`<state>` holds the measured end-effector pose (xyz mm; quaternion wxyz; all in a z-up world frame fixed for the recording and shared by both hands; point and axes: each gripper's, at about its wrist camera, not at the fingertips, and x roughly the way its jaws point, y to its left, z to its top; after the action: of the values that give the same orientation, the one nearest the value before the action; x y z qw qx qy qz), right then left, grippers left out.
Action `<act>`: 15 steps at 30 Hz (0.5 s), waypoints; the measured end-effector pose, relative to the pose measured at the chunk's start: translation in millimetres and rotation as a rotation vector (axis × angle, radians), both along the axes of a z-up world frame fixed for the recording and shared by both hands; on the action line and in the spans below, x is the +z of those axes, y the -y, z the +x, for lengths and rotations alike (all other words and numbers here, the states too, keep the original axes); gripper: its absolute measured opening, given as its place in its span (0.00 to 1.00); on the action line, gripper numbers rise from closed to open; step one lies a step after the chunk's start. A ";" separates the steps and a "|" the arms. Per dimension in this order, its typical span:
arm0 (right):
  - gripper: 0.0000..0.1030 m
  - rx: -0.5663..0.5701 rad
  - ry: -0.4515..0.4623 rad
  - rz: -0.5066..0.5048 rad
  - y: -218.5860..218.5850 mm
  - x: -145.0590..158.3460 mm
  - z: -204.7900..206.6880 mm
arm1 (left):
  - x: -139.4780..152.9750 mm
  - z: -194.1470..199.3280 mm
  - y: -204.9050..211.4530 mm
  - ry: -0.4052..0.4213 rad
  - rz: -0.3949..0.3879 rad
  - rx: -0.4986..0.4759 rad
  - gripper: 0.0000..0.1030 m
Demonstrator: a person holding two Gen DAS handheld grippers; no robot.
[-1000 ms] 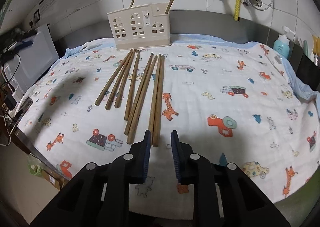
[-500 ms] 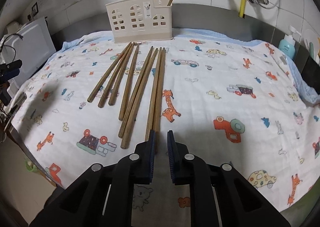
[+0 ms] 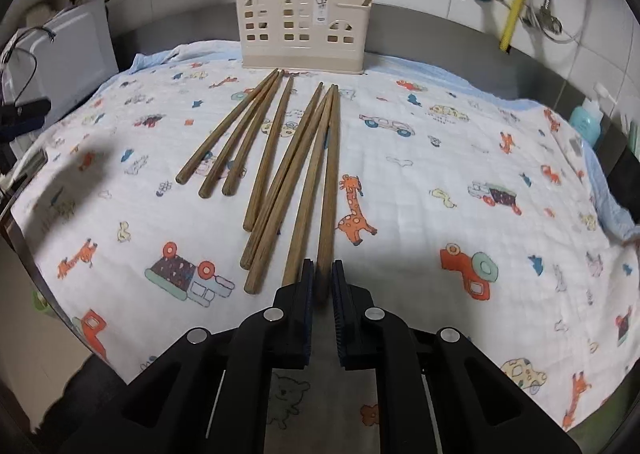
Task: Organize utensils
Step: 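Move the right tool back to the chopsticks and grasp one, then grasp a chopstick with the left tool while the right tool holds its chopstick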
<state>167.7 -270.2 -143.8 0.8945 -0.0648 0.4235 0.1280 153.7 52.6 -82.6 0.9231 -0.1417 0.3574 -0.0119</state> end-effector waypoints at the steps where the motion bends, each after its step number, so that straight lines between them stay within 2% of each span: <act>1: 0.08 -0.003 0.000 0.008 1.8 0.0 0.6 | -1.2 0.6 2.8 -0.004 0.001 -0.010 0.49; 8: 0.07 -0.024 0.002 0.042 8.6 0.6 3.3 | -13.5 7.5 31.6 -0.037 0.011 -0.077 0.49; 15: 0.07 -0.058 0.005 0.071 20.4 1.6 1.8 | -27.6 23.8 80.8 -0.071 0.040 -0.162 0.48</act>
<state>169.4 -290.6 -142.2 0.9006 -0.0209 0.4183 0.1166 177.4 -28.2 -110.2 0.9085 -0.0943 0.4002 -0.0743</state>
